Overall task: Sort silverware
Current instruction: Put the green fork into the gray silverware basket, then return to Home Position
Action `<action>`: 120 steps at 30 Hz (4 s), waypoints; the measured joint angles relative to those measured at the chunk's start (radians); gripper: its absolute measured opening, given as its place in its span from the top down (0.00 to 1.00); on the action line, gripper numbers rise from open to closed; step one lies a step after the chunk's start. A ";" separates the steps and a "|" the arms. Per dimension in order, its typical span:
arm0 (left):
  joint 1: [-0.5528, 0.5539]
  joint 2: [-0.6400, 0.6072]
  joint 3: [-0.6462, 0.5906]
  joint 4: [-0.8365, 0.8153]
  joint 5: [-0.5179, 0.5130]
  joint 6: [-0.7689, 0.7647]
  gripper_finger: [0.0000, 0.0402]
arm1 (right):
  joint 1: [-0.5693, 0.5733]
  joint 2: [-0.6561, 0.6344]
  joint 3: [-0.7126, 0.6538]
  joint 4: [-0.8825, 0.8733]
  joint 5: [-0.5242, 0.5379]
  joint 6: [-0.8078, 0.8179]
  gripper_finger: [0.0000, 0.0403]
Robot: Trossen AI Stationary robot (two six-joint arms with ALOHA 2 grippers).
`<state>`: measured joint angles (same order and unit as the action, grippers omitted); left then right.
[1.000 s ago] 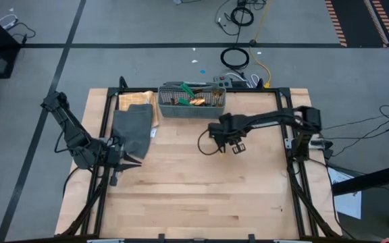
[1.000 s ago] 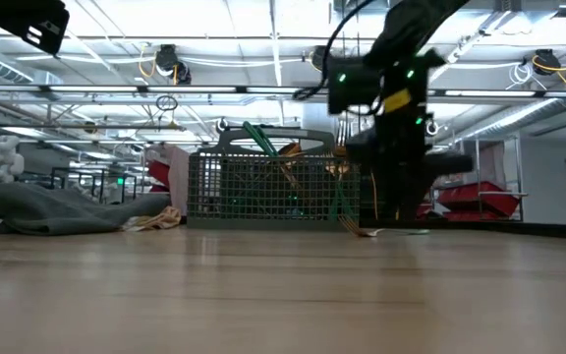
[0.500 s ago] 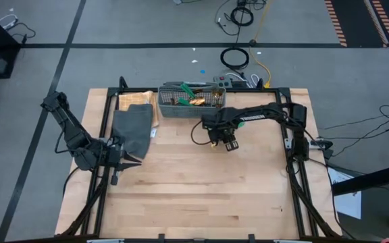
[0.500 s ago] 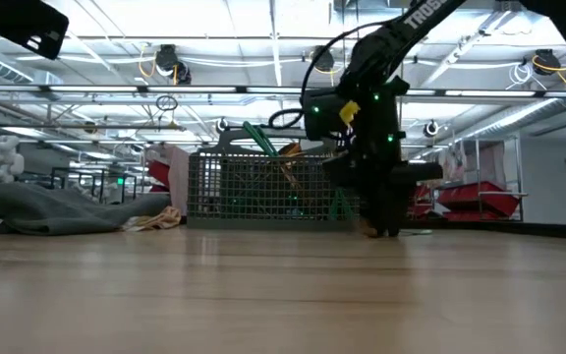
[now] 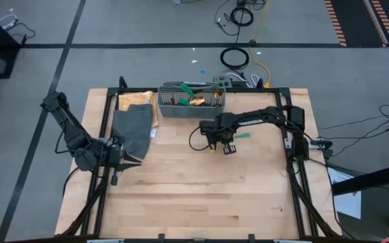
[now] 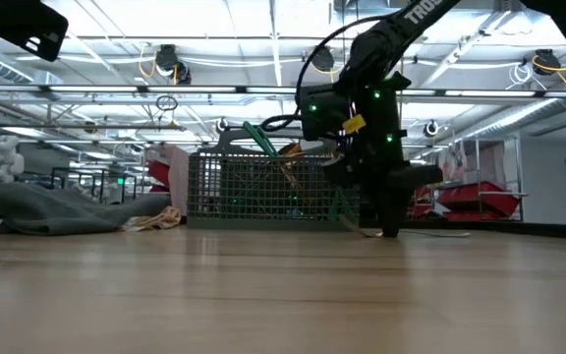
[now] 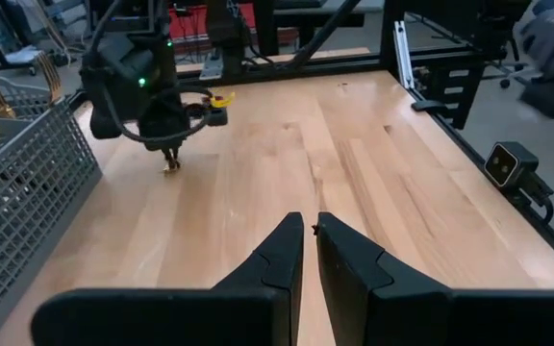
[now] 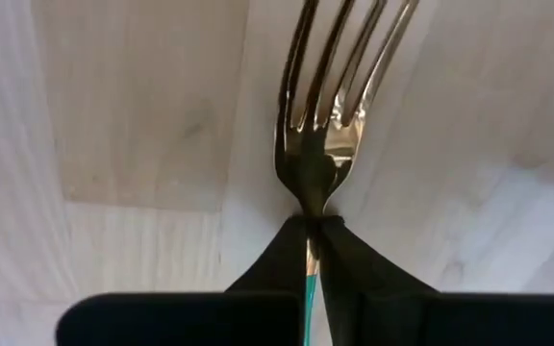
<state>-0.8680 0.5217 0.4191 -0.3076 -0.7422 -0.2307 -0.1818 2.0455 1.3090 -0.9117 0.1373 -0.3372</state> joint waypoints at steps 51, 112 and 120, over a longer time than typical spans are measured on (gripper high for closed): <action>0.000 0.008 0.000 0.010 -0.077 -0.051 0.89 | -0.183 -0.702 -0.726 1.682 0.234 0.153 1.00; 0.000 -0.427 0.073 0.046 0.284 0.445 0.89 | -0.170 -1.918 -0.811 0.679 -0.325 0.402 0.61; 0.000 -0.519 0.059 -0.066 0.332 0.402 0.89 | -0.152 -2.032 -0.998 0.796 -0.325 0.456 0.61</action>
<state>-0.8679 0.0028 0.4778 -0.3732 -0.4104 0.1714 -0.3336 0.0135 0.3106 -0.1161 -0.1875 0.1187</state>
